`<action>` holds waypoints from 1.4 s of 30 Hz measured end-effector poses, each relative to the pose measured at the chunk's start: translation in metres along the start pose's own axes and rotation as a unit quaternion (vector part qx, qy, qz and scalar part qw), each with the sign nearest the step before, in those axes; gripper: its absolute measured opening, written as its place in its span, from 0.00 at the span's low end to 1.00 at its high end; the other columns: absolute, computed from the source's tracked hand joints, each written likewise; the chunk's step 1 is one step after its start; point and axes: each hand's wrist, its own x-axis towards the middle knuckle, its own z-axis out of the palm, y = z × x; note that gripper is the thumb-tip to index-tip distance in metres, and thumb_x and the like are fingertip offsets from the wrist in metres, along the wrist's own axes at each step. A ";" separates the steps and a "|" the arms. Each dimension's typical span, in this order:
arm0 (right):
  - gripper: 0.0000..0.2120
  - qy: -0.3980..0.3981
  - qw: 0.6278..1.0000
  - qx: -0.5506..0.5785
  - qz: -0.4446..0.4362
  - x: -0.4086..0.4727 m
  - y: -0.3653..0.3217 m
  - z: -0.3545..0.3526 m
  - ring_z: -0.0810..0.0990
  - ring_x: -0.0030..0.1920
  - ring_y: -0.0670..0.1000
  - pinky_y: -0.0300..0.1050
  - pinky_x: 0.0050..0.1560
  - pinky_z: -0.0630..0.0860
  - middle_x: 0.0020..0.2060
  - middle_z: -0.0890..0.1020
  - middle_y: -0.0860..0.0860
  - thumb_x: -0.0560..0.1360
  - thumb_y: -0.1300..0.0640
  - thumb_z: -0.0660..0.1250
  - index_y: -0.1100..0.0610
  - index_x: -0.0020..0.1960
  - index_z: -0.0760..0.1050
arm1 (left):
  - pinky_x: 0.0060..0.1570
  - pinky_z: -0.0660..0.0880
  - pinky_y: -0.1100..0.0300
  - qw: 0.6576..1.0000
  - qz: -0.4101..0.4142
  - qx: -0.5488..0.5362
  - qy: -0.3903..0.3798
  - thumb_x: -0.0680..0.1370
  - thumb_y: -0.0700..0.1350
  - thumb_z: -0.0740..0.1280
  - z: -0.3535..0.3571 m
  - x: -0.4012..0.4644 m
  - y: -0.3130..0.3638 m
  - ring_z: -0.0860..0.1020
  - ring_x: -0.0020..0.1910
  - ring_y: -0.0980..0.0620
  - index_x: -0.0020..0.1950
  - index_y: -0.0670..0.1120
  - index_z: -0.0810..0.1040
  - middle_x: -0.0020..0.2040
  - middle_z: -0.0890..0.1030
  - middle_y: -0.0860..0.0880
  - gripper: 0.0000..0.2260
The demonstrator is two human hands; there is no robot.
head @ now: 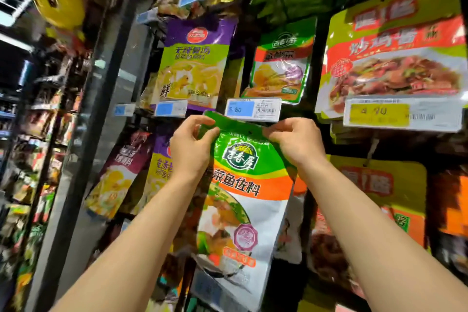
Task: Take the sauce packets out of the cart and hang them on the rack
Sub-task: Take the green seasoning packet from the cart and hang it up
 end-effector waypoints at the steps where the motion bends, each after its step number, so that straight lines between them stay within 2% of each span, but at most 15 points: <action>1: 0.02 0.006 1.000 0.001 0.001 0.003 0.001 0.001 0.81 0.49 0.53 0.50 0.52 0.77 0.43 0.85 0.52 0.68 0.55 0.73 0.51 0.40 0.83 | 0.41 0.70 0.69 1.000 -0.002 -0.003 0.008 0.71 0.41 0.72 0.002 0.001 0.000 0.75 0.39 0.59 0.44 0.47 0.80 0.40 0.80 0.53 0.04; 4: 0.06 0.008 1.000 -0.006 -0.007 0.007 0.002 0.003 0.81 0.50 0.54 0.52 0.52 0.77 0.46 0.85 0.52 0.68 0.54 0.72 0.52 0.45 0.83 | 0.43 0.70 0.69 1.000 -0.009 -0.015 0.024 0.72 0.41 0.72 0.006 0.004 -0.005 0.75 0.41 0.57 0.45 0.47 0.81 0.41 0.80 0.53 0.04; 8: 0.12 -0.011 1.000 -0.012 -0.025 0.009 -0.003 0.011 0.80 0.54 0.55 0.53 0.56 0.76 0.51 0.84 0.53 0.69 0.55 0.72 0.53 0.53 0.82 | 0.44 0.76 0.59 0.996 -0.058 -0.056 0.029 0.72 0.41 0.71 0.009 0.006 -0.019 0.78 0.42 0.54 0.46 0.48 0.81 0.42 0.81 0.52 0.05; 11: 0.13 -0.018 1.000 -0.009 -0.024 0.008 -0.007 0.009 0.79 0.55 0.55 0.54 0.57 0.76 0.53 0.83 0.52 0.69 0.55 0.71 0.52 0.54 0.81 | 0.45 0.77 0.60 0.995 -0.073 -0.067 0.015 0.72 0.40 0.71 0.013 0.010 -0.019 0.78 0.40 0.60 0.47 0.49 0.81 0.41 0.81 0.55 0.07; 13: 0.13 -0.023 0.999 -0.004 -0.026 0.008 -0.008 0.007 0.79 0.55 0.54 0.54 0.57 0.76 0.53 0.84 0.52 0.70 0.54 0.71 0.52 0.54 0.81 | 0.47 0.78 0.57 0.994 -0.076 -0.083 -0.004 0.72 0.39 0.71 0.015 0.011 -0.019 0.79 0.41 0.62 0.48 0.50 0.80 0.42 0.81 0.54 0.08; 16: 0.11 -0.032 0.999 0.042 -0.004 0.007 -0.007 0.007 0.81 0.51 0.53 0.56 0.55 0.77 0.48 0.85 0.50 0.66 0.53 0.72 0.52 0.48 0.83 | 0.51 0.78 0.48 0.989 -0.097 -0.113 -0.007 0.72 0.38 0.71 0.016 0.008 -0.019 0.81 0.47 0.51 0.48 0.52 0.80 0.45 0.82 0.49 0.10; 19: 0.07 -0.034 0.995 0.096 0.020 0.015 0.001 0.008 0.83 0.48 0.53 0.57 0.55 0.78 0.44 0.85 0.50 0.62 0.54 0.71 0.52 0.40 0.83 | 0.50 0.78 0.45 0.983 -0.109 -0.144 -0.011 0.72 0.38 0.70 0.017 0.009 -0.014 0.81 0.48 0.46 0.47 0.53 0.80 0.47 0.83 0.46 0.10; 23: 0.10 -0.032 0.992 0.118 0.038 0.022 0.007 0.009 0.83 0.48 0.56 0.57 0.55 0.78 0.44 0.85 0.52 0.61 0.56 0.68 0.54 0.41 0.84 | 0.47 0.79 0.52 0.980 -0.127 -0.151 -0.030 0.73 0.37 0.69 0.019 0.013 -0.008 0.81 0.48 0.48 0.49 0.50 0.79 0.48 0.82 0.45 0.10; 26: 0.04 -0.048 0.993 0.110 0.024 0.018 0.003 0.013 0.82 0.50 0.53 0.57 0.57 0.77 0.46 0.85 0.50 0.64 0.55 0.72 0.52 0.39 0.83 | 0.45 0.78 0.61 0.978 -0.133 -0.159 -0.021 0.73 0.35 0.68 0.017 0.009 -0.009 0.80 0.45 0.52 0.52 0.46 0.79 0.47 0.82 0.46 0.10; 28: 0.03 -0.053 0.990 0.128 0.031 0.015 0.002 0.014 0.82 0.49 0.53 0.57 0.57 0.76 0.45 0.85 0.50 0.63 0.53 0.74 0.51 0.36 0.83 | 0.44 0.78 0.60 0.976 -0.139 -0.165 -0.012 0.73 0.34 0.69 0.016 0.007 -0.011 0.80 0.44 0.50 0.51 0.47 0.80 0.45 0.82 0.46 0.10; 31: 0.08 -0.055 0.989 0.136 0.036 0.011 0.005 0.012 0.83 0.47 0.54 0.58 0.55 0.77 0.42 0.86 0.51 0.59 0.49 0.74 0.52 0.35 0.83 | 0.47 0.79 0.51 0.979 -0.136 -0.155 0.000 0.72 0.35 0.70 0.012 0.006 -0.014 0.80 0.47 0.45 0.45 0.51 0.79 0.44 0.82 0.46 0.10; 34: 0.03 -0.079 0.988 0.129 0.019 0.002 0.005 0.009 0.83 0.46 0.55 0.58 0.56 0.77 0.40 0.85 0.53 0.66 0.57 0.74 0.54 0.35 0.81 | 0.52 0.77 0.46 0.982 -0.134 -0.131 0.011 0.71 0.37 0.71 0.010 0.002 -0.016 0.79 0.51 0.45 0.44 0.55 0.80 0.48 0.82 0.47 0.11; 36: 0.07 -0.085 0.987 0.139 0.008 0.000 0.006 0.008 0.81 0.42 0.52 0.53 0.53 0.78 0.37 0.83 0.52 0.70 0.63 0.71 0.53 0.36 0.79 | 0.54 0.76 0.47 0.980 -0.144 -0.134 0.022 0.71 0.38 0.72 0.010 0.000 -0.016 0.78 0.52 0.46 0.45 0.55 0.81 0.48 0.82 0.48 0.11; 39: 0.10 -0.089 0.981 0.174 0.003 -0.002 0.003 0.009 0.80 0.39 0.48 0.45 0.47 0.77 0.36 0.82 0.49 0.71 0.66 0.69 0.53 0.37 0.78 | 0.53 0.77 0.46 0.973 -0.159 -0.162 0.035 0.70 0.38 0.73 0.007 0.003 -0.013 0.79 0.52 0.45 0.43 0.55 0.81 0.48 0.82 0.47 0.11; 42: 0.08 -0.098 0.978 0.183 -0.001 0.001 -0.002 0.009 0.80 0.43 0.48 0.43 0.50 0.77 0.40 0.82 0.49 0.73 0.67 0.67 0.55 0.43 0.80 | 0.53 0.77 0.45 0.966 -0.172 -0.186 0.039 0.68 0.38 0.74 0.003 0.011 -0.013 0.79 0.52 0.45 0.41 0.55 0.82 0.47 0.82 0.47 0.11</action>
